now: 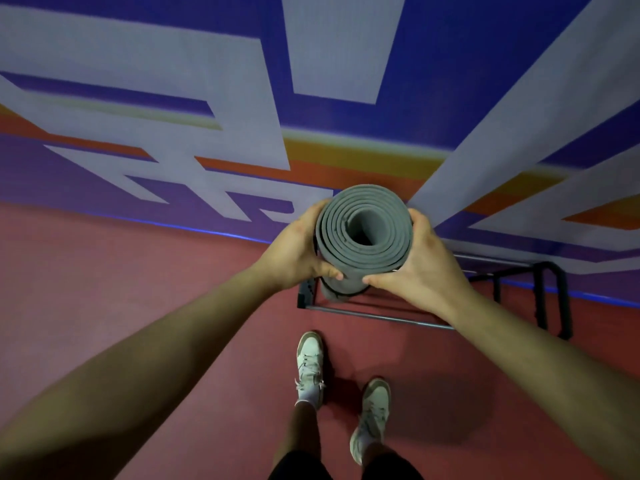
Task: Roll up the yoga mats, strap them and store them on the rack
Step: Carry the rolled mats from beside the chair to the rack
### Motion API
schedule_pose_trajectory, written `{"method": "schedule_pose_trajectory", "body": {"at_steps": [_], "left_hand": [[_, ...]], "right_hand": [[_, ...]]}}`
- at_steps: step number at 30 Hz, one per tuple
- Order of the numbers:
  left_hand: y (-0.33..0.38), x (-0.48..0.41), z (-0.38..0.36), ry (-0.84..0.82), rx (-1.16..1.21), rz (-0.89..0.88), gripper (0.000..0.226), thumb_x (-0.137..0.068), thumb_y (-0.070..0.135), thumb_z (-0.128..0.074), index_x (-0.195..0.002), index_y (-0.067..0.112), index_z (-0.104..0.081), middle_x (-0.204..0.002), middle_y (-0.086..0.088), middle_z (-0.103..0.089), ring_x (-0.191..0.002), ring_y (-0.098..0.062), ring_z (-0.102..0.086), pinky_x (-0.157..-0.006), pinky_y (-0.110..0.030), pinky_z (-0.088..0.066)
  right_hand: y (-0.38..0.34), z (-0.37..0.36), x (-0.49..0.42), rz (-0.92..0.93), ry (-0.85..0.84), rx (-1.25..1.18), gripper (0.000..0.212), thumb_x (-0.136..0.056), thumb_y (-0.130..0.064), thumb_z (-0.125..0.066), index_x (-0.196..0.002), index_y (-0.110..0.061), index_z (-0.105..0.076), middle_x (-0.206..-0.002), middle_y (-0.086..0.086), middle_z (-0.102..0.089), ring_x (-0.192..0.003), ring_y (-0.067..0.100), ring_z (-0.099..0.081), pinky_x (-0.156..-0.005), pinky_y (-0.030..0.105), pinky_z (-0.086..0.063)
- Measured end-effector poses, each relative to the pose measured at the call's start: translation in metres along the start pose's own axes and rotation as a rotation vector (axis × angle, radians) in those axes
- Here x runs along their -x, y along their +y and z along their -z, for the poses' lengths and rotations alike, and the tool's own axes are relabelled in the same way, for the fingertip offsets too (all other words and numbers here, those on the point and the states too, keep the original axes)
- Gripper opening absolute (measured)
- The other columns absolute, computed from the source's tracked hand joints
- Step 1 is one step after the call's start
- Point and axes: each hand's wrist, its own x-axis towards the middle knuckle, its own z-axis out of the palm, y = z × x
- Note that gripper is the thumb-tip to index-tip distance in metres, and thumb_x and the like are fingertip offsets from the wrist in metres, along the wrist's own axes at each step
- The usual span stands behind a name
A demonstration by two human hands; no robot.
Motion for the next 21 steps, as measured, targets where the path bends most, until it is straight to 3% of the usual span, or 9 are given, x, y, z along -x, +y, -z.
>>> {"method": "schedule_pose_trajectory", "body": {"at_steps": [2,6,11,13,17,21], "left_hand": [[-0.001,0.005,-0.002,0.008,-0.002,-0.008,0.120,-0.047,0.023,-0.100,-0.148,0.014,-0.035,-0.140,0.010,-0.050,-0.133,-0.003,-0.046,-0.111,-0.024,-0.038],[-0.012,0.020,-0.017,0.002,0.033,0.006,0.115,-0.049,0.017,-0.099,-0.145,0.014,-0.037,-0.141,0.004,-0.051,-0.132,-0.006,-0.048,-0.110,-0.025,-0.039],[-0.038,0.015,-0.038,-0.005,0.071,0.095,0.115,-0.047,0.002,-0.096,-0.140,0.030,-0.034,-0.134,0.015,-0.052,-0.127,-0.005,-0.050,-0.106,-0.020,-0.040],[-0.050,0.012,-0.042,-0.006,0.020,0.148,0.113,-0.048,0.007,-0.096,-0.138,0.034,-0.034,-0.128,0.025,-0.052,-0.122,-0.001,-0.053,-0.102,-0.019,-0.042],[-0.083,0.002,-0.049,-0.056,-0.101,0.241,0.112,-0.045,0.020,-0.095,-0.140,0.028,-0.036,-0.129,0.009,-0.058,-0.121,-0.015,-0.055,-0.103,-0.035,-0.046],[-0.115,-0.009,-0.059,-0.071,-0.343,0.313,0.121,-0.039,0.039,-0.092,-0.144,0.019,-0.036,-0.138,0.000,-0.053,-0.136,-0.028,-0.037,-0.115,-0.034,-0.029]], "right_hand": [[0.000,0.003,0.007,0.006,-0.007,0.020,0.113,-0.045,-0.048,-0.094,-0.136,-0.029,-0.030,-0.121,-0.014,-0.053,-0.105,0.004,-0.053,-0.085,0.022,-0.044],[0.006,-0.006,0.022,-0.010,-0.058,0.037,0.108,-0.048,-0.044,-0.095,-0.134,-0.028,-0.032,-0.116,-0.017,-0.051,-0.099,0.001,-0.049,-0.080,0.021,-0.040],[0.032,-0.034,0.008,-0.057,-0.106,-0.062,0.111,-0.049,-0.034,-0.097,-0.138,-0.022,-0.030,-0.120,-0.014,-0.053,-0.109,0.002,-0.053,-0.093,0.024,-0.047],[0.044,-0.048,-0.001,-0.088,-0.131,-0.088,0.115,-0.050,-0.031,-0.097,-0.140,-0.020,-0.027,-0.124,-0.011,-0.053,-0.113,0.003,-0.053,-0.099,0.025,-0.046],[0.069,-0.078,-0.020,-0.117,-0.162,-0.100,0.120,-0.050,-0.029,-0.097,-0.143,-0.013,-0.023,-0.127,-0.006,-0.053,-0.115,0.007,-0.054,-0.100,0.025,-0.045],[0.091,-0.109,-0.033,-0.151,-0.176,-0.070,0.119,-0.050,-0.028,-0.097,-0.142,-0.011,-0.024,-0.131,0.001,-0.051,-0.118,0.013,-0.054,-0.103,0.029,-0.044]]}}
